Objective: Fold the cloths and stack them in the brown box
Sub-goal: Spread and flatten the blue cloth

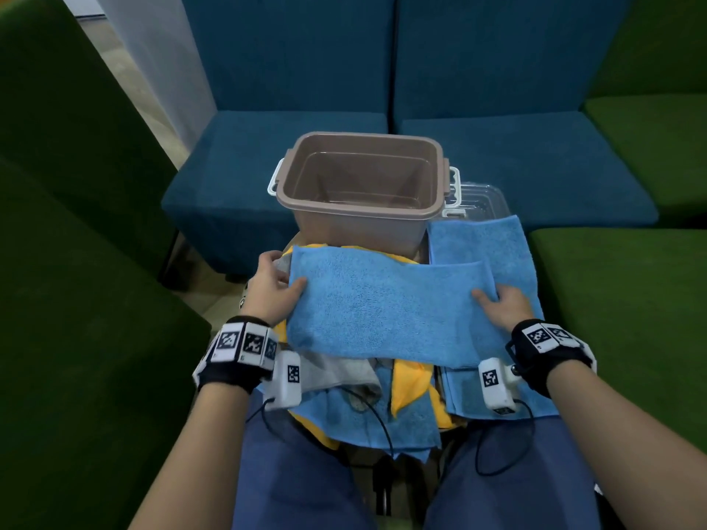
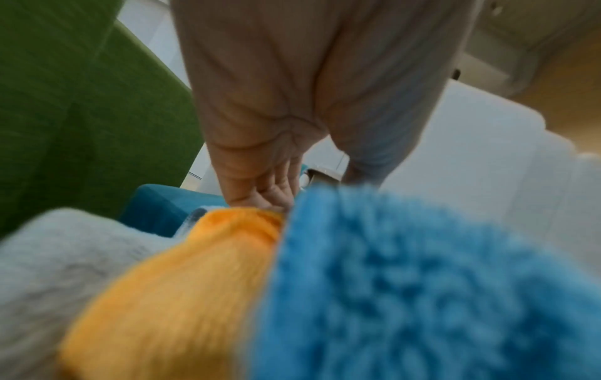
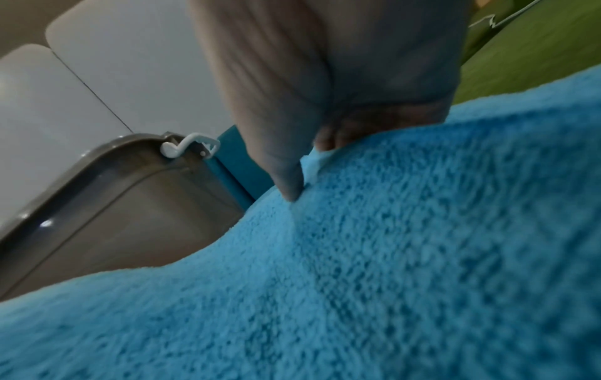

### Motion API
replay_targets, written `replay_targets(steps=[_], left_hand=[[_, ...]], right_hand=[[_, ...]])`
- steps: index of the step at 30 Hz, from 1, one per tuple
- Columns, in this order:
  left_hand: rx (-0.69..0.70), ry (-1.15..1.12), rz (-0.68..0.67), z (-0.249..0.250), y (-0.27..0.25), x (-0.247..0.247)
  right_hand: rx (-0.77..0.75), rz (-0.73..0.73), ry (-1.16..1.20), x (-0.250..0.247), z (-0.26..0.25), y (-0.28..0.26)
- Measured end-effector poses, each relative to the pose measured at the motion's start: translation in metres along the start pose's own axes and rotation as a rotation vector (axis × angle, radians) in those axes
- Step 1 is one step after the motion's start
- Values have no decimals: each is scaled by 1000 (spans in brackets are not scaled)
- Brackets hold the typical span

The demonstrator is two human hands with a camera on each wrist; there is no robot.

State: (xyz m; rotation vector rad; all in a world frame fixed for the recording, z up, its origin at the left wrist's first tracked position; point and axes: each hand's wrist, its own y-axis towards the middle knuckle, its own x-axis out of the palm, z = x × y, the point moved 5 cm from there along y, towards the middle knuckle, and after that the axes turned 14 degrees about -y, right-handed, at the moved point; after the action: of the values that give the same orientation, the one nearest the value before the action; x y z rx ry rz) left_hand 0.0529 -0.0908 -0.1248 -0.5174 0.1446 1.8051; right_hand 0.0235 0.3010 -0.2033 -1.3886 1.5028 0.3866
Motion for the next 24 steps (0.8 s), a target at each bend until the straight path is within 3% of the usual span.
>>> replay_targets(steps=[5,13,15,20,24], left_hand=[[206,-135,-89,3,-23,-1],[405,-23,70,10,-29,8],[429,26,80,9,-33,15],[246,-87,160,5,-37,19],[316,-90,13,-2,-58,16]], right_hand=[[36,285,-99,-32,-10,-21],[-3,680,13,-102,-31,-50],[-11,708,-1,-112,-33,-50],[3,656,-5,-115,-37,-42],[0,618,-20,-109,-37,-41]])
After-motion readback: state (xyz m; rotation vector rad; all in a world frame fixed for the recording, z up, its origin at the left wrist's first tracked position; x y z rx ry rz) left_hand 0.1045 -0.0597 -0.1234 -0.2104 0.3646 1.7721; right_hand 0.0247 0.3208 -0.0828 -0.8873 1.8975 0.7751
